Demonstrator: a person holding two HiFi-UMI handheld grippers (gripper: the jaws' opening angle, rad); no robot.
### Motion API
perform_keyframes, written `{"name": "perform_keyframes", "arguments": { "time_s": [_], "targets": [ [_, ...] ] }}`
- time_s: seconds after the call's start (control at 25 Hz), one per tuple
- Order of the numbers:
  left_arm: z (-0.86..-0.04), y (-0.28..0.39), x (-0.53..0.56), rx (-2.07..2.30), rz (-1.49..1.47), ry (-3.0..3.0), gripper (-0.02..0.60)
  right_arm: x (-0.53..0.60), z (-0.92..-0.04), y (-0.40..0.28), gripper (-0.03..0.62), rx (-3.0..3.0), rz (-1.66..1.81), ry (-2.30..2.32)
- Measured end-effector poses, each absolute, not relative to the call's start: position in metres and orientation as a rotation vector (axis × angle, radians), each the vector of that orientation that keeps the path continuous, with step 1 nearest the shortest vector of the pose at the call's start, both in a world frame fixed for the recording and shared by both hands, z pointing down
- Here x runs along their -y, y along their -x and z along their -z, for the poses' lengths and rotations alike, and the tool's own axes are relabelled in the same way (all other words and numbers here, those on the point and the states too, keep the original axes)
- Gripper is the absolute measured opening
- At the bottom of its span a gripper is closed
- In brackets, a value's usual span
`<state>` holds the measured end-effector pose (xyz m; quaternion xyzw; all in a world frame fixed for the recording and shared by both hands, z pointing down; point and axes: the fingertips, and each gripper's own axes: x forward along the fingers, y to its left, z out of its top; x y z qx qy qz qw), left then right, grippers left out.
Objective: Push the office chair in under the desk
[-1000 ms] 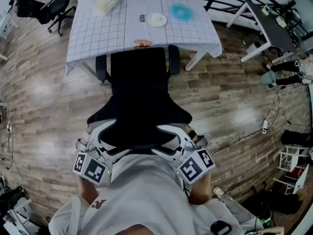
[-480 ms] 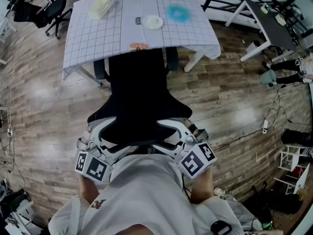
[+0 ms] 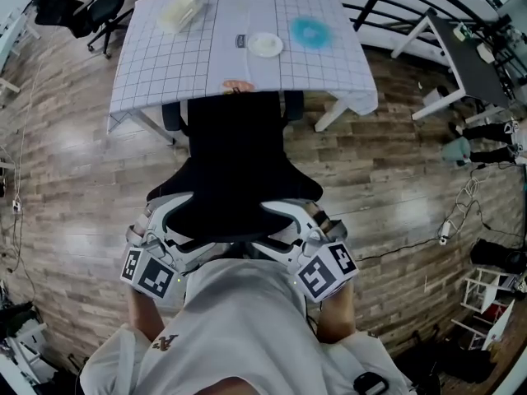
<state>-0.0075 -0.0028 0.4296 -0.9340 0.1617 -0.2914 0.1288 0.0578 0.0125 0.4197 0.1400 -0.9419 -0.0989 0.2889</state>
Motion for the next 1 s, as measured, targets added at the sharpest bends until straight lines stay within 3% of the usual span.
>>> {"name": "perform_keyframes", "arguments": {
  "time_s": [1.0],
  "targets": [
    [-0.427,-0.003,0.066,-0.494,0.836,2.725,0.416,0.052,-0.417,-0.069,0.305,2.535,0.278,-0.351]
  ]
}}
